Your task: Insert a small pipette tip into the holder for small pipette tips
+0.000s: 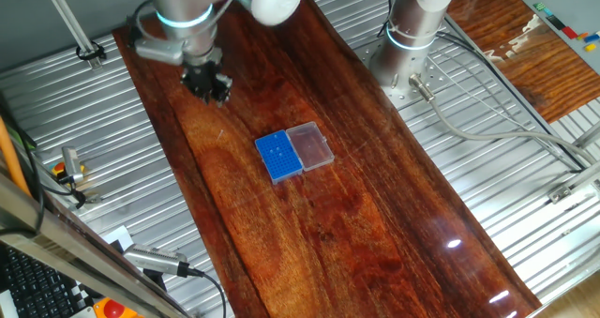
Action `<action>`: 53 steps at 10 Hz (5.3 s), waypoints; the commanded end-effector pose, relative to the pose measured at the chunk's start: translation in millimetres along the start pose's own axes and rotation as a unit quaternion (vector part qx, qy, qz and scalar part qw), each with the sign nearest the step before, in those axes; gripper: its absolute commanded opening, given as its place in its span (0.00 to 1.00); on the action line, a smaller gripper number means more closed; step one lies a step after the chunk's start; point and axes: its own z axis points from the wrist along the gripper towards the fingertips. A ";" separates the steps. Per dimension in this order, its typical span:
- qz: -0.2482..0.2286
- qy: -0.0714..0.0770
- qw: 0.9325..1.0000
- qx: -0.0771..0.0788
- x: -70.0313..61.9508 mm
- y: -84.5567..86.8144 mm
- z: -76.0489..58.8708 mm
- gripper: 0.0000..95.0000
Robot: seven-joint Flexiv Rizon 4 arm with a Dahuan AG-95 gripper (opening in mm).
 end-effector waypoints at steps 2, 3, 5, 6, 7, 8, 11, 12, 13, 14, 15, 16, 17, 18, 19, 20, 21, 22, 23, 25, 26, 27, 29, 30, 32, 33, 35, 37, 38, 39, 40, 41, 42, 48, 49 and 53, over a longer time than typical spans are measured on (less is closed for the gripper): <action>-0.004 0.001 1.000 -0.005 -10.5 -5.2 23.0 0.40; -0.001 0.000 1.000 -0.003 -10.5 -5.2 23.0 0.40; 0.013 -0.002 1.000 -0.002 -10.5 -5.2 23.0 0.40; 0.029 -0.004 1.000 -0.001 -10.5 -5.2 23.0 0.20; 0.049 -0.005 0.999 -0.002 -10.5 -5.2 23.0 0.20; 0.063 -0.005 0.998 -0.002 -10.5 -5.2 23.0 0.20; 0.084 -0.006 0.996 -0.001 -19.1 0.2 34.2 0.20; 0.085 -0.006 0.996 -0.001 -19.8 0.3 35.0 0.20; 0.088 -0.004 0.996 -0.001 -24.9 2.6 41.5 0.20; 0.089 -0.003 0.996 -0.001 -26.3 3.6 43.5 0.20; 0.089 -0.003 0.996 -0.002 -25.8 3.4 42.9 0.20; 0.091 -0.004 0.996 -0.002 -25.8 3.4 42.9 0.20; 0.092 -0.005 0.996 -0.003 -25.8 3.4 42.9 0.20; 0.100 -0.007 0.995 -0.006 -25.8 3.4 42.9 0.20; 0.112 -0.009 0.994 -0.005 -25.8 3.4 42.9 0.20; 0.116 -0.009 0.993 -0.004 -25.8 3.4 42.9 0.20; 0.122 -0.009 0.993 -0.003 -25.8 3.4 42.9 0.20; 0.123 -0.010 0.992 -0.002 -25.8 3.4 42.9 0.20; 0.128 -0.011 0.992 -0.001 -23.2 6.7 44.6 0.20; 0.130 -0.013 0.991 0.000 -15.9 17.2 49.8 0.20; 0.132 -0.013 0.991 0.000 -13.3 21.4 51.9 0.20; 0.133 -0.012 0.991 0.001 -12.4 22.8 52.6 0.20; 0.132 -0.014 0.991 0.003 -13.1 21.5 52.4 0.20; 0.131 -0.014 0.991 0.003 -13.1 21.5 52.4 0.20; 0.122 -0.011 0.992 0.002 -13.1 21.5 52.4 0.20; 0.115 -0.013 0.993 0.001 -13.1 21.5 52.4 0.20; 0.096 -0.013 0.995 0.002 -13.1 21.5 52.6 0.20; 0.081 -0.012 0.997 0.002 -12.7 21.2 55.0 0.20; 0.076 -0.012 0.997 0.003 -12.2 21.0 58.0 0.20; 0.072 -0.011 0.997 0.003 -11.9 20.4 61.4 0.20; 0.070 -0.010 0.997 0.003 -11.6 20.0 63.2 0.20; 0.068 -0.010 0.998 0.003 -11.2 20.2 64.3 0.20; 0.069 -0.010 0.998 0.003 -10.2 21.4 65.5 0.20; 0.068 -0.015 0.998 0.008 -8.0 24.5 71.2 0.00; 0.067 -0.012 0.998 0.005 -9.3 22.9 70.1 0.00; 0.047 -0.014 0.999 0.007 -13.7 19.5 67.8 0.00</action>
